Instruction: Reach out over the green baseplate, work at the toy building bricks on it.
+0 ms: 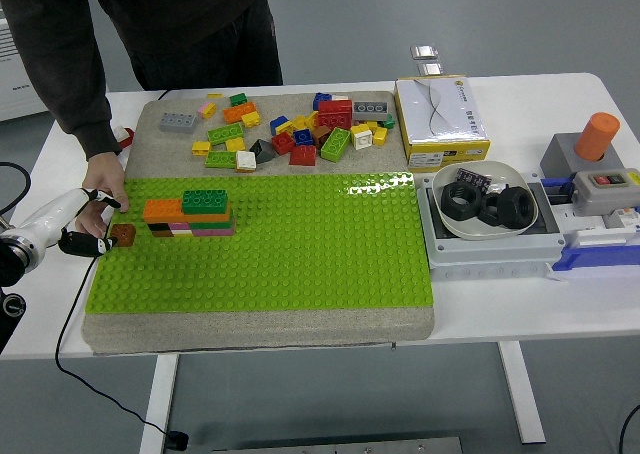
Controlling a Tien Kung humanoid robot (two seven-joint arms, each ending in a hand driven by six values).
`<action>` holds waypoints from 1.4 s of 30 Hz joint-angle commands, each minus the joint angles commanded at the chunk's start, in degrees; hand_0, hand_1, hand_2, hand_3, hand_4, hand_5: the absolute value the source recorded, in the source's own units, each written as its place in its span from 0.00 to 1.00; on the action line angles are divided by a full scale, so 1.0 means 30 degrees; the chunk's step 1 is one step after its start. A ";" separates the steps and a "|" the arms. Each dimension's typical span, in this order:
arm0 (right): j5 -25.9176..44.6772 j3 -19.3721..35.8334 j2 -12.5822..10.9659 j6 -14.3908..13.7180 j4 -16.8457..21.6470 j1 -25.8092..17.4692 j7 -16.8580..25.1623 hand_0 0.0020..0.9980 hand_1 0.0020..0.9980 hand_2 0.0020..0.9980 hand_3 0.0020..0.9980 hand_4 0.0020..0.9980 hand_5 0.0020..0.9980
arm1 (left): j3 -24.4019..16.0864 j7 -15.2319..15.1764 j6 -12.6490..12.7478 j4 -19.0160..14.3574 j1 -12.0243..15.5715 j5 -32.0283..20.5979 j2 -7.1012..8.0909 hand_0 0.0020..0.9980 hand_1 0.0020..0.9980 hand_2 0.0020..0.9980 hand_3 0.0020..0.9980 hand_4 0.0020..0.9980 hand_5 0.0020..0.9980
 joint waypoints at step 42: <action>-0.0089 0.0079 -0.0020 -0.0004 0.0000 -0.0104 -0.0044 0.68 0.65 0.64 0.74 0.89 1.00 | 0.0426 0.0298 0.0105 -0.0616 0.0413 0.1187 -0.0126 0.98 0.98 0.99 0.72 0.72 0.00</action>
